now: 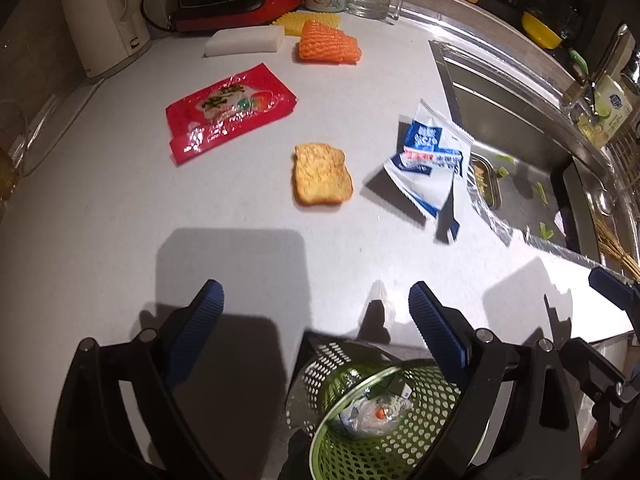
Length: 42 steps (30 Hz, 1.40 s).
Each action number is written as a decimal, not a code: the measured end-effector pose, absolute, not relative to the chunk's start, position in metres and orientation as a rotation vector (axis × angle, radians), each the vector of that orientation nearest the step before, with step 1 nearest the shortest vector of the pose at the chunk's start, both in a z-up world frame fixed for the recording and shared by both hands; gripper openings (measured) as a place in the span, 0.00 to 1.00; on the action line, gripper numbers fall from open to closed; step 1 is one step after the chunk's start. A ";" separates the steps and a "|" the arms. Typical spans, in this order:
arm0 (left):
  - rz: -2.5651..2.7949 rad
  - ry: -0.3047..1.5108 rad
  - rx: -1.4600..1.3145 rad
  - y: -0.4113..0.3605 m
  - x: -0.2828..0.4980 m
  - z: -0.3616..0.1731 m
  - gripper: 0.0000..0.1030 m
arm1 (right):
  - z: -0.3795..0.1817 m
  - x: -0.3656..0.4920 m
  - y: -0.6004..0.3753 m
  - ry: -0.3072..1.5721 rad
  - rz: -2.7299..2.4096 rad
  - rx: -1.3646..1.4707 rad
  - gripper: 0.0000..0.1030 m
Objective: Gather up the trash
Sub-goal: 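Grasp the toast slice on the counter with the left tool, then grasp the white alcohol wipe packet with the right tool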
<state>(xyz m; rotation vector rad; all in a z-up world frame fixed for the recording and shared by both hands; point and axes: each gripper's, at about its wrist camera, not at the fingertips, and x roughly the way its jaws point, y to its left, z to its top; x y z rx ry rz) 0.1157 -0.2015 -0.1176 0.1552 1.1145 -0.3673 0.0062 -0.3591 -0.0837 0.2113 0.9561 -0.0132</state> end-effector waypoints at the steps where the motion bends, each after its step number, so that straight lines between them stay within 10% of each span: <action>1: -0.366 1.108 0.161 -0.204 0.123 -0.119 0.87 | -0.085 0.011 -0.360 0.959 -0.018 0.214 0.98; 15: -0.374 1.092 0.195 -0.231 0.171 -0.136 0.68 | -0.091 0.053 -0.371 0.958 -0.057 0.227 0.98; 28: -0.421 1.067 0.134 -0.230 0.174 -0.126 0.16 | -0.089 0.080 -0.368 0.949 -0.036 0.207 0.98; 42: -0.475 1.043 0.091 -0.198 0.181 -0.117 0.11 | -0.103 0.130 -0.347 0.960 -0.187 0.379 0.97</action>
